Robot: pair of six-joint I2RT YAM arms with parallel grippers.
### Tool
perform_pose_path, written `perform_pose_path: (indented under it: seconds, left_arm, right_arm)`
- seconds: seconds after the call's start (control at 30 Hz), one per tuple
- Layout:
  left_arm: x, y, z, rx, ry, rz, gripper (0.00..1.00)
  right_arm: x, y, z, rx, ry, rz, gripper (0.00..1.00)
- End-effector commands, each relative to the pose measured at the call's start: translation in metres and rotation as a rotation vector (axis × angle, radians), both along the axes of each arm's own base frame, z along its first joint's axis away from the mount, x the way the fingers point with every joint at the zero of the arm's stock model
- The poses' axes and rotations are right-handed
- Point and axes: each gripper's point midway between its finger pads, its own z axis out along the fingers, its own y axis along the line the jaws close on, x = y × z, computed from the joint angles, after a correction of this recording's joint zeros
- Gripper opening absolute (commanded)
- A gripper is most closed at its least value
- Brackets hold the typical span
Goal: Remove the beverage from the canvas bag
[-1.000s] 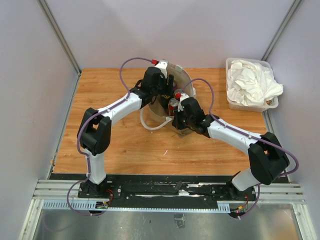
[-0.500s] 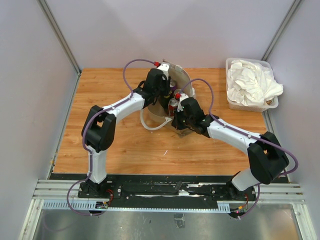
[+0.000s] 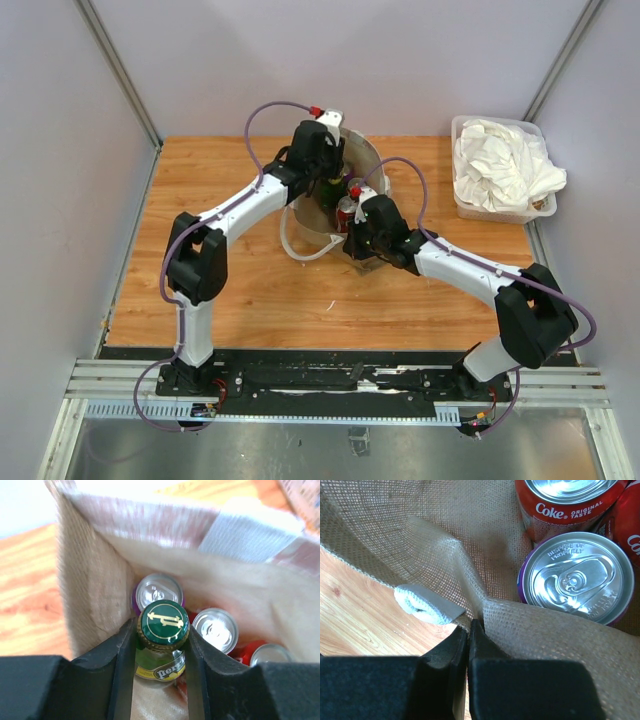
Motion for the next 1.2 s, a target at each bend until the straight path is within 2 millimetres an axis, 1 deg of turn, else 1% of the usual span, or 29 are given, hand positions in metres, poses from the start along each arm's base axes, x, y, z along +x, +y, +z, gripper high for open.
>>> perform_pose_path:
  seconds: [0.0,0.13,0.33,0.47,0.57,0.63,0.7,0.73,0.8,0.87,0.9,0.93,1.03,1.13,1.17]
  left_arm:
    - [-0.002,0.000,0.174,-0.197,-0.353,-0.020,0.01]
    - [-0.018,0.009,0.215,-0.241,-0.404,-0.016,0.01]
    - [-0.049,0.047,0.274,-0.260,-0.511,0.054,0.00]
    - [-0.070,0.079,0.308,-0.257,-0.562,0.115,0.01]
    - [-0.079,0.109,0.324,-0.260,-0.586,0.167,0.00]
    - [-0.083,0.132,0.328,-0.262,-0.602,0.208,0.01]
    - [-0.086,0.158,0.326,-0.243,-0.615,0.261,0.00]
    - [-0.085,0.167,0.321,-0.232,-0.611,0.282,0.01]
    - [-0.082,0.185,0.307,-0.211,-0.589,0.313,0.00]
    - [-0.077,0.197,0.287,-0.202,-0.554,0.329,0.00]
    - [-0.075,0.202,0.277,-0.210,-0.541,0.331,0.01]
    - [-0.070,0.204,0.259,-0.207,-0.516,0.329,0.00]
    - [-0.061,0.209,0.225,-0.208,-0.458,0.334,0.00]
    - [-0.051,0.204,0.192,-0.204,-0.396,0.321,0.00]
    - [-0.050,0.202,0.185,-0.210,-0.385,0.318,0.01]
  right_arm:
    - [-0.063,-0.042,-0.072,-0.180,0.323,-0.005,0.01]
    - [-0.064,-0.040,-0.072,-0.173,0.326,-0.002,0.01]
    - [-0.064,-0.042,-0.071,-0.177,0.320,-0.001,0.01]
    - [-0.066,-0.044,-0.075,-0.188,0.326,0.000,0.01]
    - [-0.066,-0.043,-0.075,-0.178,0.326,0.000,0.01]
    - [-0.067,-0.042,-0.075,-0.170,0.325,0.003,0.01]
    - [-0.067,-0.042,-0.076,-0.170,0.329,0.001,0.01]
    - [-0.067,-0.041,-0.076,-0.170,0.330,0.003,0.01]
    - [-0.068,-0.041,-0.075,-0.167,0.329,0.006,0.01]
    - [-0.068,-0.040,-0.076,-0.165,0.332,0.007,0.01]
    - [-0.069,-0.040,-0.076,-0.164,0.332,0.010,0.01]
    - [-0.069,-0.040,-0.077,-0.166,0.335,0.010,0.01]
    - [-0.069,-0.039,-0.077,-0.166,0.337,0.012,0.01]
    - [-0.070,-0.039,-0.078,-0.168,0.340,0.011,0.01]
    - [-0.069,-0.038,-0.078,-0.167,0.340,0.011,0.01]
